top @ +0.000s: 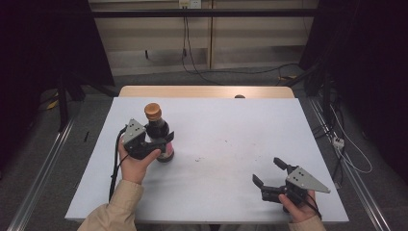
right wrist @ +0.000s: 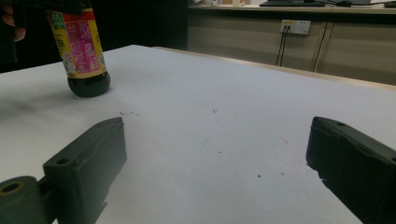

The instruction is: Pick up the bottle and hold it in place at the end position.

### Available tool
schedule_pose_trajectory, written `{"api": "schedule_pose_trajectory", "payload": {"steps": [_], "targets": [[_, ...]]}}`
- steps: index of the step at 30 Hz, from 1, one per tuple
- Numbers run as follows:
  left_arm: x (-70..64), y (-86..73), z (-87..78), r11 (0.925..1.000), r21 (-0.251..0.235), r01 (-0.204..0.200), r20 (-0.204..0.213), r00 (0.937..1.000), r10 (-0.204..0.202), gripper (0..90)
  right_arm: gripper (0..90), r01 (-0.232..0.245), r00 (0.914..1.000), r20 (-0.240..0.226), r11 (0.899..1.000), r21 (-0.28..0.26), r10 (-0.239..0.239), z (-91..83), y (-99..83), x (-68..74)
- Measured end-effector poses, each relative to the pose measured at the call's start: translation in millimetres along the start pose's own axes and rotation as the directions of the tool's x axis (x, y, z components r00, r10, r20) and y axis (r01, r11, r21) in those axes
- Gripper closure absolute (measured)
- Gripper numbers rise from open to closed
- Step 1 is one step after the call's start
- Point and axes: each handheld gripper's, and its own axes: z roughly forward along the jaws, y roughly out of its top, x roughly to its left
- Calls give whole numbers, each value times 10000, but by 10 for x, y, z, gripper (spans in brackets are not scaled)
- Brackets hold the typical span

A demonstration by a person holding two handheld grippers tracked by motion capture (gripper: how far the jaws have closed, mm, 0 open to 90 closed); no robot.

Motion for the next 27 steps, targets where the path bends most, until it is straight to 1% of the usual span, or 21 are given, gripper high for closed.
{"api": "schedule_pose_trajectory", "payload": {"steps": [1, 2, 3, 4, 5, 9, 11, 13, 16, 17, 24, 25, 27], "targets": [[5, -1, 1, 10000, 4, 12, 8, 10000, -12, 223, 42, -3, 10000, -3, 10000, -13, 3, -1, 1, -1], [3, -4, 5, 9999, -3, 143, 10, 9999, -143, 236, 42, -5, 10000, 6, 10000, -15, 5, -2, 2, -2], [6, -4, 9, 9998, -7, 174, 16, 9998, -174, 240, 43, -5, 10000, 15, 10000, -9, 5, -2, 1, -4], [8, 0, 13, 9999, 0, 143, 24, 9999, -143, 241, 43, -11, 10000, 12, 10000, 0, 11, -2, 1, -4], [12, 7, 17, 10000, 27, 22, 19, 10000, -22, 243, 43, -6, 10000, 15, 10000, -6, 6, -1, 1, -4], [3, 20, 23, 9998, 142, 151, 65, 9999, -152, 247, 43, -5, 10000, -5, 10000, -21, 5, -1, 3, -5], [11, 19, 25, 9998, 118, 141, 134, 9998, -143, 250, 43, -14, 10000, 11, 10000, -11, 14, 0, 4, -5], [15, 19, 25, 9997, 84, 219, 145, 9997, -220, 252, 43, -25, 10000, 7, 10000, -28, 25, -2, 5, -6], [12, 28, 26, 9998, 124, 177, 154, 9997, -179, 254, 43, -45, 10000, -11, 10000, -42, 45, -6, 7, -7], [20, 34, 25, 9999, 147, 43, 137, 9999, -45, 254, 43, -48, 10000, -11, 10000, -39, 48, -7, 7, -8], [13, 46, 51, 9999, 79, 87, 98, 9999, -87, 256, 43, -71, 10000, -50, 9999, -73, 71, -5, 7, -15], [5, 50, 57, 9998, 95, 164, 100, 9998, -165, 256, 43, -67, 10000, -65, 10000, -74, 67, -5, 8, -15], [-2, 66, 72, 9997, 191, 121, 136, 9998, -123, 257, 43, -74, 9999, -69, 9999, -78, 74, -8, 11, -14]]}}
